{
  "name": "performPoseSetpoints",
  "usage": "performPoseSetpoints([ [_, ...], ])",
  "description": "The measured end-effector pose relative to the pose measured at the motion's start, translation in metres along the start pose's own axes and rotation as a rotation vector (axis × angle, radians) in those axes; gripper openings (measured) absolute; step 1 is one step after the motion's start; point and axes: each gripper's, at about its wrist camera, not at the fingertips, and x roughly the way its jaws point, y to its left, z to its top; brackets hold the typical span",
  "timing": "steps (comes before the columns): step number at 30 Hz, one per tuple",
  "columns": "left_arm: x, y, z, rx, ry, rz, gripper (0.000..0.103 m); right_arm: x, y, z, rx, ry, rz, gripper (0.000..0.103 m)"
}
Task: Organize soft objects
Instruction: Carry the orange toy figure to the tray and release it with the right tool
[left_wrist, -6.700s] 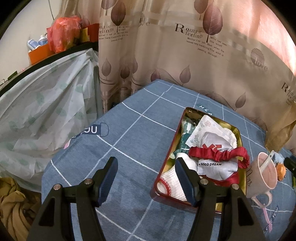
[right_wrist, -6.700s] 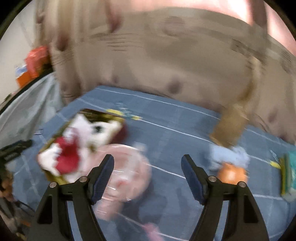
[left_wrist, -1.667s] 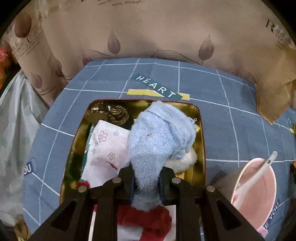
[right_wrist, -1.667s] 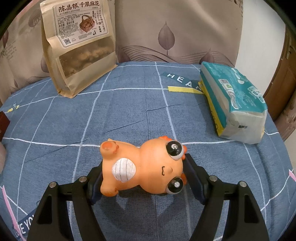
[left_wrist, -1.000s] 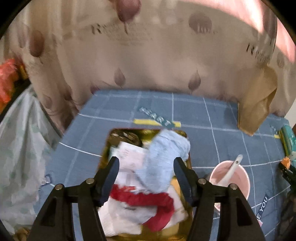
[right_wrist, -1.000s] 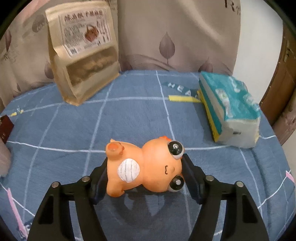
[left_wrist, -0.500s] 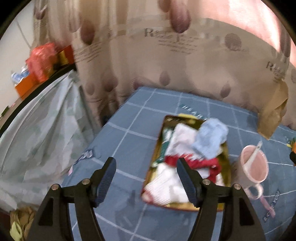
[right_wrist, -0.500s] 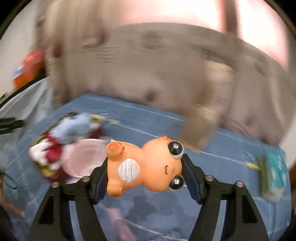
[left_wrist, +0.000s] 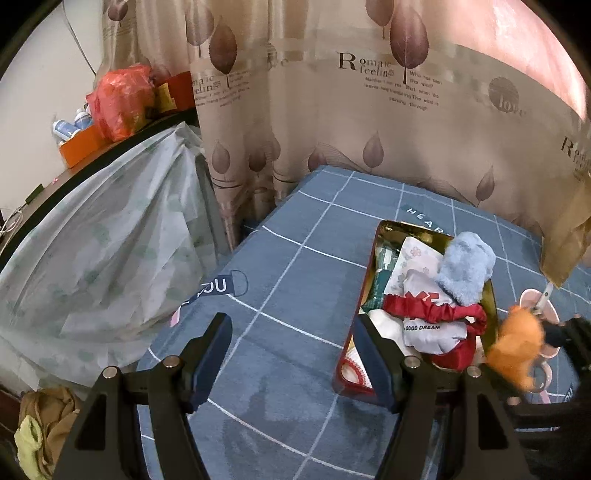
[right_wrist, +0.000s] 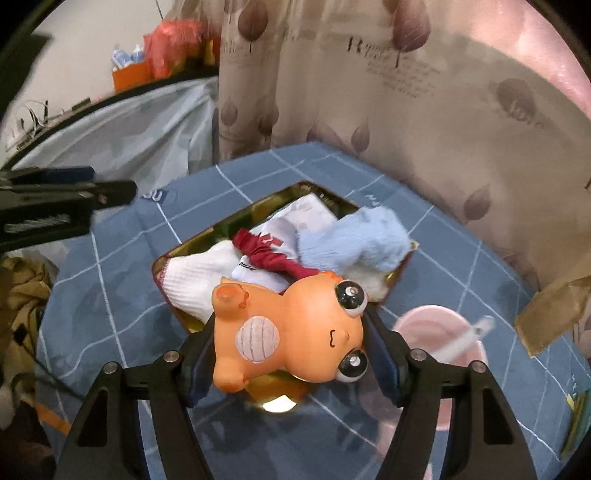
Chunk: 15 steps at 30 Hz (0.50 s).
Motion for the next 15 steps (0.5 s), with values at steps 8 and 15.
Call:
performPoseSetpoints([
  [8, 0.002, 0.002, 0.000, -0.005, -0.003, 0.014, 0.070, 0.048, 0.010, 0.004, 0.017, 0.070, -0.041, 0.067],
  [15, 0.002, -0.002, -0.002, 0.004, 0.001, 0.000, 0.070, 0.069, 0.010, 0.008, 0.030, 0.076, -0.091, 0.072],
])
